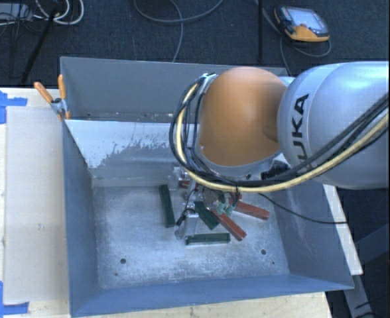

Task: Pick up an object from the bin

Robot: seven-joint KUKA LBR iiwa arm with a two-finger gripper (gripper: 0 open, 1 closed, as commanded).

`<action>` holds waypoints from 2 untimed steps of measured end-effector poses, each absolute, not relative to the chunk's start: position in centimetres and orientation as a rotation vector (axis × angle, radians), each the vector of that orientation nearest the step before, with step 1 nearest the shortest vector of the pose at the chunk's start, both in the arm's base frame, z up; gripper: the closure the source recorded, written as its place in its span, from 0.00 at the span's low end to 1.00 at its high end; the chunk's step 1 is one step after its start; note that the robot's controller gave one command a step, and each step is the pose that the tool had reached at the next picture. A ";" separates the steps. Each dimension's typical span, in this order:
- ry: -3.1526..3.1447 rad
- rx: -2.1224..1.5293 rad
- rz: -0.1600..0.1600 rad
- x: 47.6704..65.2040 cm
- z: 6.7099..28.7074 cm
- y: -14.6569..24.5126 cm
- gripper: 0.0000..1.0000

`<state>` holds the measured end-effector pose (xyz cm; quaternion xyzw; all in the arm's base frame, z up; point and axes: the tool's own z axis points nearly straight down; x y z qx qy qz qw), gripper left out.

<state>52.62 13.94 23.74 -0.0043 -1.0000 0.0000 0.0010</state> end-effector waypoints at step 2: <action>-3.137 -0.224 0.001 62.1 10.1 9.6 0.00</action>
Offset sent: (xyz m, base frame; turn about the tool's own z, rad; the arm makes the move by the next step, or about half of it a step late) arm 0.0924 -0.0182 -0.1674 0.1991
